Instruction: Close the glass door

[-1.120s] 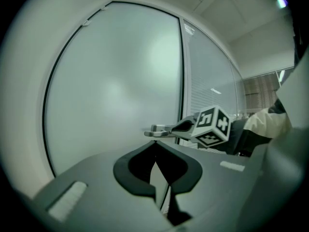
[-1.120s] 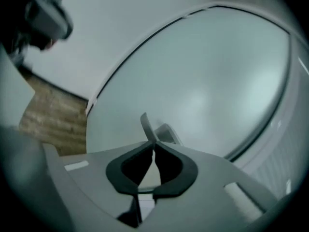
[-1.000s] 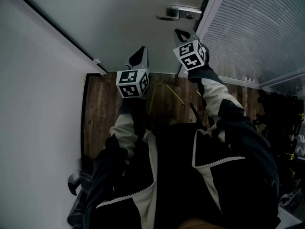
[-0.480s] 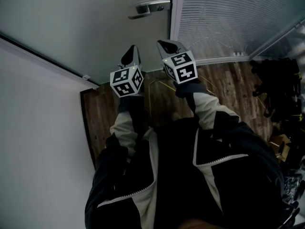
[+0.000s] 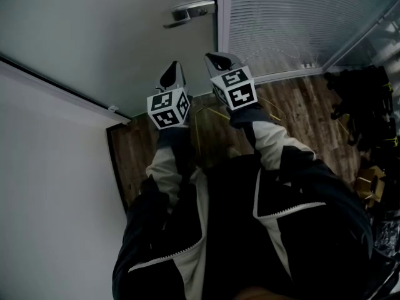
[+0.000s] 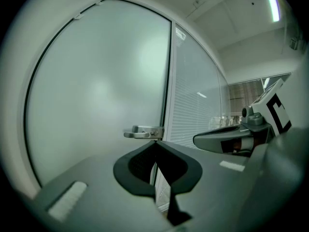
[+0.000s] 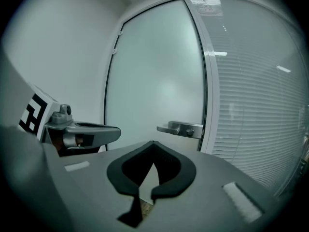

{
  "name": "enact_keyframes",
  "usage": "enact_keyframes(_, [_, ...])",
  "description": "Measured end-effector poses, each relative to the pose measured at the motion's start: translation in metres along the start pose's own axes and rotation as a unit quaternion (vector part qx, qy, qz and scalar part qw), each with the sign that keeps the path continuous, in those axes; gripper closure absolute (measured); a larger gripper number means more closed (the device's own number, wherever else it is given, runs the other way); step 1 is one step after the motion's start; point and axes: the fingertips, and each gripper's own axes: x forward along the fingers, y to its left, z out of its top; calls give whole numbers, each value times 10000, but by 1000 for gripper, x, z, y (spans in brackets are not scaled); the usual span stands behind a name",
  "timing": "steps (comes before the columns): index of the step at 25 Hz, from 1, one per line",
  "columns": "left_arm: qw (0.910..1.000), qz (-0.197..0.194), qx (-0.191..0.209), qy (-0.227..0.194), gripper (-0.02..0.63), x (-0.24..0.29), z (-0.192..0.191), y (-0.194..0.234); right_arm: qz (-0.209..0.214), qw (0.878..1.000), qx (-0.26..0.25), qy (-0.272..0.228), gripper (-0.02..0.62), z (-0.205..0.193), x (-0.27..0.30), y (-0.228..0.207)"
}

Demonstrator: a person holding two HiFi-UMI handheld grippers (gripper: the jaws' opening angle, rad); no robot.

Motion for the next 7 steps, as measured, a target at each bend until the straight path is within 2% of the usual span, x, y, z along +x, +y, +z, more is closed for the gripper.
enact_keyframes(7, [10000,-45,52,32,604,-7,1,-4,54,10000,23,-4,594,-1,-5,11])
